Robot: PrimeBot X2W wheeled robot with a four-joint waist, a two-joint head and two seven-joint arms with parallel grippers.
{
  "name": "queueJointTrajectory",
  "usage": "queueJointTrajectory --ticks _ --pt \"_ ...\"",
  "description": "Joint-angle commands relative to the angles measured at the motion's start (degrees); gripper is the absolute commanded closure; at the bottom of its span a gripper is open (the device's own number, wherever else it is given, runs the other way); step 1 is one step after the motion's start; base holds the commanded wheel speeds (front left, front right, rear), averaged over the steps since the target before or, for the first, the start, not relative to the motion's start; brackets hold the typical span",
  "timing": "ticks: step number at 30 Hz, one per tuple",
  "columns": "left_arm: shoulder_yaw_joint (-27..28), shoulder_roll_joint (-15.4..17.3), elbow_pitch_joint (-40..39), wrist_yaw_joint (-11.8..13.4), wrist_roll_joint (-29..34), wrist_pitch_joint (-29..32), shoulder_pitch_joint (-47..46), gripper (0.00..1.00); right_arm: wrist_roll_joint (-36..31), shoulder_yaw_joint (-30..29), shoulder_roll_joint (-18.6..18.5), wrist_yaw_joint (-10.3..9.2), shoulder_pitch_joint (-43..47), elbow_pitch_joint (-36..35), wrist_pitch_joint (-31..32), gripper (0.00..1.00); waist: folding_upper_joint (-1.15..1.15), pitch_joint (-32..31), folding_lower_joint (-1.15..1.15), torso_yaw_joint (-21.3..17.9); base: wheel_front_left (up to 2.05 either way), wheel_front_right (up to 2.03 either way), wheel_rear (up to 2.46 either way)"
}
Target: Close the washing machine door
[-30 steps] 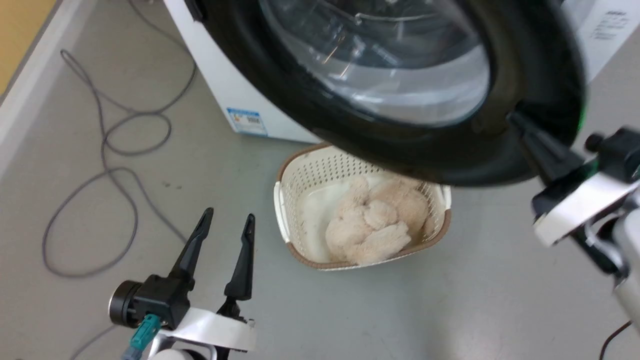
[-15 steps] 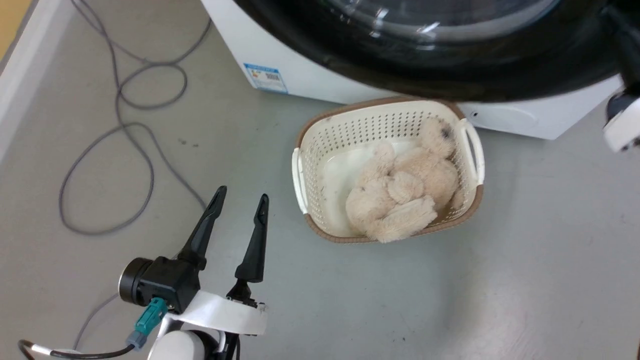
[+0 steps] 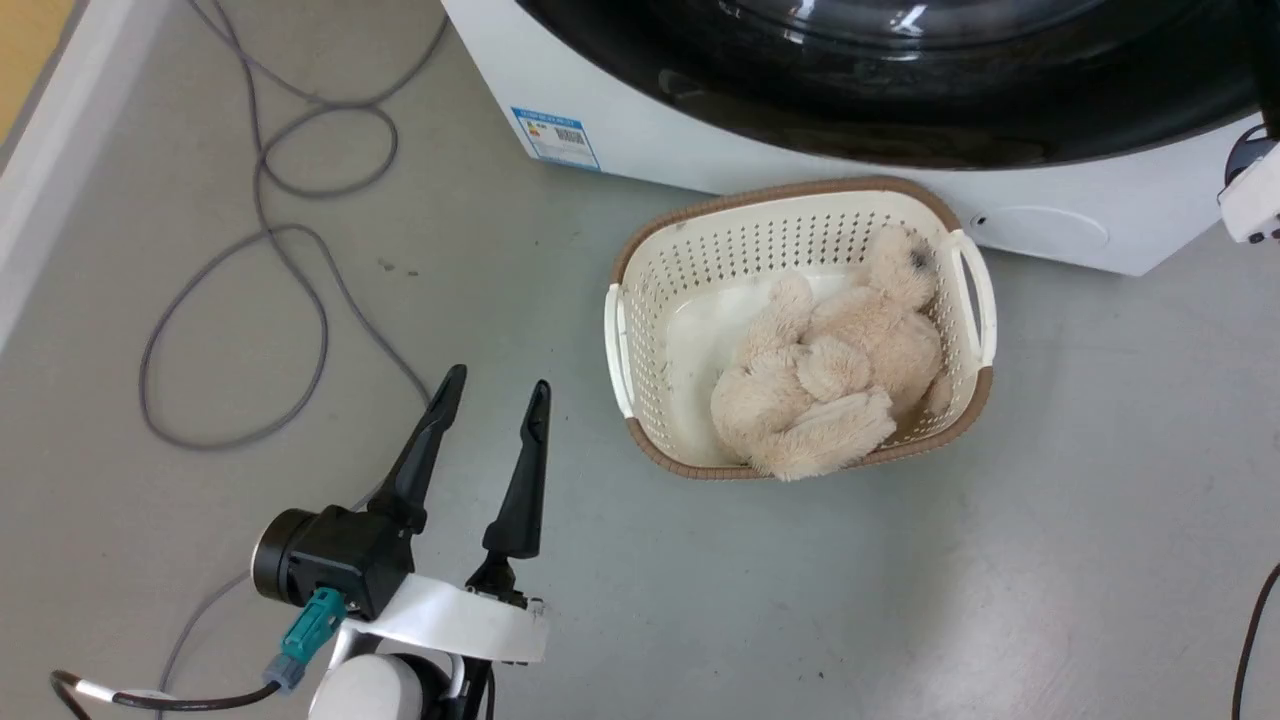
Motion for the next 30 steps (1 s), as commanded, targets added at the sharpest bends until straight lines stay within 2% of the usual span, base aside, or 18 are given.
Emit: queueJointTrajectory --ticks 1,8,15,19,24,30 --pt "0.12 -0.07 0.08 0.53 -0.31 -0.30 -0.76 0.00 -0.20 -1.26 -0.73 -0.64 -1.88 1.18 -1.16 1.00 0.00 -0.82 -0.01 -0.35 0.00 0.00 0.00" --pt "1.13 -0.07 0.86 0.66 0.23 -0.30 0.34 0.00 0.66 0.86 1.00 -0.64 1.60 2.70 -4.35 1.00 0.00 -5.96 -0.01 -2.41 0.00 0.00 0.00" --pt "3.00 -0.07 2.32 1.30 -0.69 -0.30 2.75 0.00 1.80 3.67 1.98 -0.64 10.38 -0.47 -7.59 1.00 0.00 -13.13 -0.01 -5.60 0.00 0.00 0.00" --pt "4.42 -0.07 2.81 1.63 -0.44 -0.30 4.32 0.00 1.54 4.02 2.43 -0.64 16.92 -5.04 -8.15 1.00 0.00 -16.77 -0.01 -7.58 0.00 0.00 0.00" --pt "5.32 -0.07 3.12 0.51 -0.39 -0.30 6.14 0.00 -1.54 4.23 3.19 -0.64 25.69 -13.92 -8.25 1.00 0.00 -20.12 -0.01 -9.95 0.00 0.00 0.00" --pt "6.66 -0.07 3.98 0.43 0.26 -0.30 7.91 0.00 -6.84 -1.54 7.04 -0.64 36.82 -23.77 -8.27 1.00 0.00 -23.06 -0.01 -12.10 0.00 0.00 0.00"
